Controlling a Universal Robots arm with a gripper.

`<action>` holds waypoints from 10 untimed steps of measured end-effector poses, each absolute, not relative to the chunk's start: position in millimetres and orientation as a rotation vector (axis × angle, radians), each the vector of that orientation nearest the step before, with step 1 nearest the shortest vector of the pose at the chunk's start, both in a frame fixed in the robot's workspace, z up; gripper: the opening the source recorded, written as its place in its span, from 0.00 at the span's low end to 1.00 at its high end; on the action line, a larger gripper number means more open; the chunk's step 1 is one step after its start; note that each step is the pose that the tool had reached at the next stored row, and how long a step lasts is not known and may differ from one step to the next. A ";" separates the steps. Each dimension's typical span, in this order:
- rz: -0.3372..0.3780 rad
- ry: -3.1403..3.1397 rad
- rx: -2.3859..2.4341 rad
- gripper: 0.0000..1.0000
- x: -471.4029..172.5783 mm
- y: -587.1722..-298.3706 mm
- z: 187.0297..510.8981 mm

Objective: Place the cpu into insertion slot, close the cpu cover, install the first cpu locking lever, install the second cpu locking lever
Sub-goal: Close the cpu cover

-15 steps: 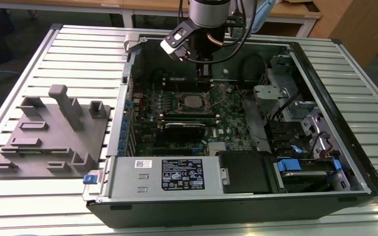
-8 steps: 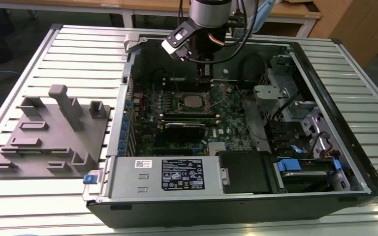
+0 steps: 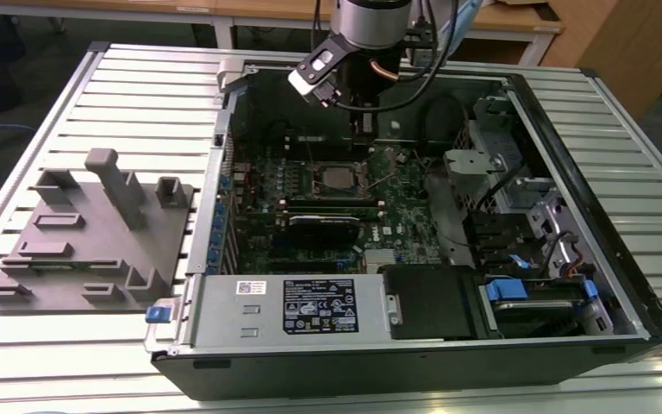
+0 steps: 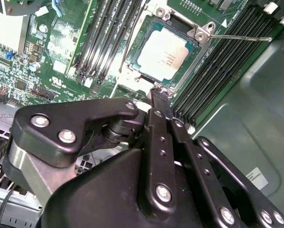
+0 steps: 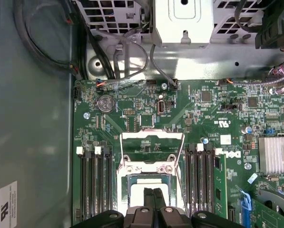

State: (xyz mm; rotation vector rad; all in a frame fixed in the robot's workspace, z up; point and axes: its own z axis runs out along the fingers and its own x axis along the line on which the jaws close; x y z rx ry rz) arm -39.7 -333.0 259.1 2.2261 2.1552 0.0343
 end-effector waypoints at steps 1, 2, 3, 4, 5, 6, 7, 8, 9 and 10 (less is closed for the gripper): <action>0.034 2.155 2.226 0.10 -39.0 -333.0 259.1; 0.034 2.155 2.226 0.10 -38.4 -333.0 259.1; 0.034 2.155 2.226 0.10 -37.9 -333.0 259.1; 0.034 2.155 2.226 0.10 -37.3 -333.0 259.1; 0.034 2.155 2.226 0.10 -36.7 -333.0 259.1; 0.034 2.155 2.226 0.10 -36.1 -333.0 259.1; 0.034 2.155 2.226 0.10 -35.5 -333.0 259.1; 0.034 2.155 2.226 0.10 -35.0 -333.0 259.1; 0.034 2.155 2.226 0.10 -34.4 -333.0 259.1; 0.034 2.155 2.226 0.10 -34.0 -333.0 259.1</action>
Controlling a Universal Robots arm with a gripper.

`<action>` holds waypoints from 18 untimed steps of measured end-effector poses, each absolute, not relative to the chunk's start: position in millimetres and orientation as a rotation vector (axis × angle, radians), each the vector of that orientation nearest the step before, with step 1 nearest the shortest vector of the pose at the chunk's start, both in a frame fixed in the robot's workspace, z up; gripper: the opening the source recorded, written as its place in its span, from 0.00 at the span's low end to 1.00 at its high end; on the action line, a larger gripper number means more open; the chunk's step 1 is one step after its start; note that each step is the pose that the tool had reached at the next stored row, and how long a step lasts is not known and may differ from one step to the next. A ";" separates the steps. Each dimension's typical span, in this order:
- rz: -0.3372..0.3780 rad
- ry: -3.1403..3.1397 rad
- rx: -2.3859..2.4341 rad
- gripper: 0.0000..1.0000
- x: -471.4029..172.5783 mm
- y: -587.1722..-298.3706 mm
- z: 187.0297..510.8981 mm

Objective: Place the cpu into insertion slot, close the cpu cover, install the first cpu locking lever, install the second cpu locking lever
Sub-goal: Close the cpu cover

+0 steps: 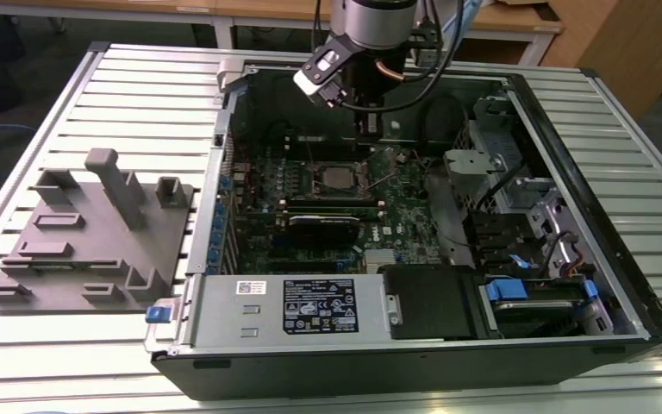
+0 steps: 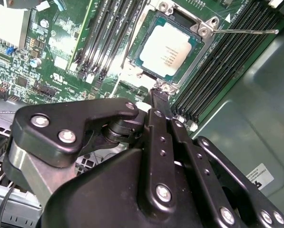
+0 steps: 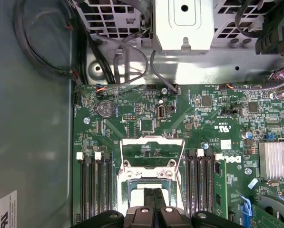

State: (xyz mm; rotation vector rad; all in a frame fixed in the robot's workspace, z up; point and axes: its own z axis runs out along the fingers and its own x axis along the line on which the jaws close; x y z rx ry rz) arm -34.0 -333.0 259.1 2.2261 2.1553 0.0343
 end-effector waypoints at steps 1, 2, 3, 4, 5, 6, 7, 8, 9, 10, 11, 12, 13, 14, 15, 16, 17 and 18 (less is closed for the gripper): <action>0.034 2.155 2.226 0.10 -33.5 -333.0 259.1; 0.034 2.155 2.226 0.10 -33.1 -333.0 259.1; 0.034 2.155 2.226 0.10 -32.6 -333.0 259.1; 0.034 2.155 2.226 0.10 -32.1 -333.0 259.1; 0.034 2.155 2.226 0.10 -31.6 -333.0 259.1; 0.034 2.155 2.226 0.10 -31.0 -333.0 259.1; 0.034 2.155 2.226 0.10 -30.5 -333.0 259.1; 0.034 2.155 2.226 0.10 -29.9 -333.0 259.1; 0.034 2.155 2.226 0.10 -29.4 -333.0 259.1; 0.034 2.155 2.226 0.10 -28.9 -333.0 259.1; 0.034 2.155 2.226 0.10 -28.4 -333.0 259.1; 0.034 2.155 2.226 0.10 -27.9 -333.0 259.1; 0.034 2.155 2.226 0.10 -27.4 -333.0 259.1; 0.034 2.155 2.226 0.10 -27.0 -333.0 259.1; 0.034 2.155 2.226 0.10 -26.9 -333.0 259.1; 0.034 2.155 2.226 0.10 -26.9 -333.0 259.0; 0.034 2.155 2.226 0.10 -26.9 -333.0 259.1; 0.034 2.155 2.226 0.10 -26.9 -333.0 259.1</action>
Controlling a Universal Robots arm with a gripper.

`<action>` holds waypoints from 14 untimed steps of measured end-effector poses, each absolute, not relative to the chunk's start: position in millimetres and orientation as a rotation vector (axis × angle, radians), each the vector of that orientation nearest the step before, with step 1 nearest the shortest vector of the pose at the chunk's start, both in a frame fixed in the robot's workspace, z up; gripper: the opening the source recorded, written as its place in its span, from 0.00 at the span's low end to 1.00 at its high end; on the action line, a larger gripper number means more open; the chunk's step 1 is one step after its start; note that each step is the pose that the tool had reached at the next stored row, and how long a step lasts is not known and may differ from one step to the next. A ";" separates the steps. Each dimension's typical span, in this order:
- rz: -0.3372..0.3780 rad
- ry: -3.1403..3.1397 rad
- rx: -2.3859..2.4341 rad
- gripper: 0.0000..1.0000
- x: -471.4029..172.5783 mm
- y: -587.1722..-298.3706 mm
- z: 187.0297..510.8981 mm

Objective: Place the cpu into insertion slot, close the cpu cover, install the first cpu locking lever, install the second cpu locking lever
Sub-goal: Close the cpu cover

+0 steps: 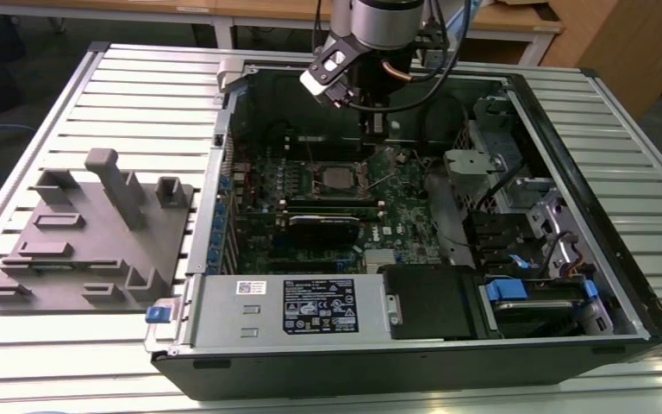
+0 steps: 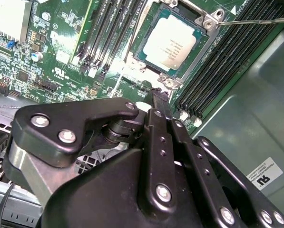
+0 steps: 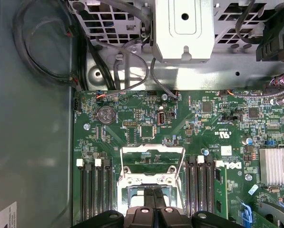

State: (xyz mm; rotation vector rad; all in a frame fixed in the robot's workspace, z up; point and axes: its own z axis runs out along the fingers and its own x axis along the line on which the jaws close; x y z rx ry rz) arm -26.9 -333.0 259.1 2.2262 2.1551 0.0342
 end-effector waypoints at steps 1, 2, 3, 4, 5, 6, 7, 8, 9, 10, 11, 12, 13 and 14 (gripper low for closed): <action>0.034 2.155 2.226 0.10 -26.9 -333.0 259.1; 0.034 2.155 2.226 0.10 -26.9 -333.0 259.0; 0.034 2.155 2.226 0.10 -26.9 -333.0 259.0; 0.034 2.155 2.226 0.10 -26.8 -333.0 259.1; 0.034 2.155 2.226 0.10 -26.6 -333.0 259.0; 0.034 2.155 2.226 0.10 -26.2 -333.0 259.0; 0.034 2.155 2.226 0.10 -25.8 -333.0 259.0; 0.034 2.155 2.226 0.10 -25.3 -333.0 259.0; 0.034 2.155 2.226 0.10 -24.7 -333.0 259.0; 0.034 2.155 2.226 0.10 -23.7 -333.0 259.0; 0.034 2.155 2.226 0.10 -22.8 -333.0 259.0; 0.034 2.155 2.226 0.10 -21.8 -333.0 259.0; 0.034 2.155 2.226 0.10 -20.8 -333.0 259.0; 0.034 2.155 2.226 0.10 -19.7 -333.0 259.0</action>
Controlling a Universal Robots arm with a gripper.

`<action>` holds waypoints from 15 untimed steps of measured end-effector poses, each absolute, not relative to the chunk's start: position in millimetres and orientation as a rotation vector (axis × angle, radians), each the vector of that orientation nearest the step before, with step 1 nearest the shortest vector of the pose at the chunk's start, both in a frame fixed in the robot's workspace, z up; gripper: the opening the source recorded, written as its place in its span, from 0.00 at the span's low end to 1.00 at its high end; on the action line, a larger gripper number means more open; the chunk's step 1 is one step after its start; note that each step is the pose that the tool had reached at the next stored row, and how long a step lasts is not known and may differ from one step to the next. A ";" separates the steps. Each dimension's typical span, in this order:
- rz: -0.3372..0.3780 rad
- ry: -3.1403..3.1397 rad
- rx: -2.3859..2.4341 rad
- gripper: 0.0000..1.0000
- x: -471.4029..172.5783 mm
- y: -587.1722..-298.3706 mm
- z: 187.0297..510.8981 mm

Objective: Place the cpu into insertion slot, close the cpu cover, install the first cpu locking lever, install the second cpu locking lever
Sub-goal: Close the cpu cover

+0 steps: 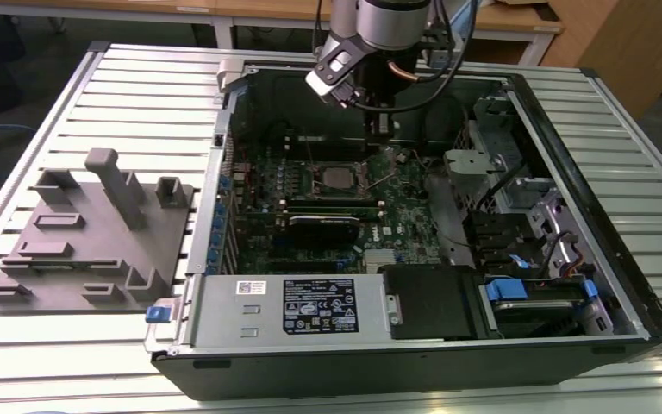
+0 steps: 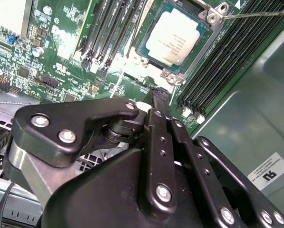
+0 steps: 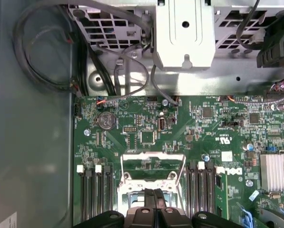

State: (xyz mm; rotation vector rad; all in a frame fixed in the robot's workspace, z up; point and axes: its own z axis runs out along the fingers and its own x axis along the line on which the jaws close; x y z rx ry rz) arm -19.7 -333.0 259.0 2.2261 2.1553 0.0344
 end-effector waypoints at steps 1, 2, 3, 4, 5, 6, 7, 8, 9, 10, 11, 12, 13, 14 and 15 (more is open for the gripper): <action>0.034 2.155 2.226 0.10 -18.6 -333.0 259.0; 0.034 2.155 2.226 0.10 -17.4 -333.0 259.0; 0.034 2.155 2.226 0.10 -16.3 -333.0 259.0; 0.034 2.155 2.226 0.10 -15.1 -333.0 259.0; 0.034 2.155 2.226 0.10 -13.7 -333.0 259.0; 0.034 2.155 2.226 0.10 -12.3 -333.0 259.0; 0.034 2.155 2.226 0.10 -10.8 -333.0 259.0; 0.034 2.155 2.226 0.10 -9.4 -333.0 259.0; 0.034 2.155 2.226 0.10 -8.0 -333.0 258.9; 0.034 2.155 2.226 0.10 -6.6 -333.0 259.0; 0.034 2.155 2.226 0.10 -5.3 -333.0 258.9; 0.034 2.155 2.226 0.10 -3.9 -333.0 258.9; 0.034 2.155 2.226 0.10 -2.5 -333.0 258.9; 0.034 2.155 2.226 0.10 -1.2 -333.0 258.9; 0.034 2.155 2.226 0.10 0.3 -332.9 258.9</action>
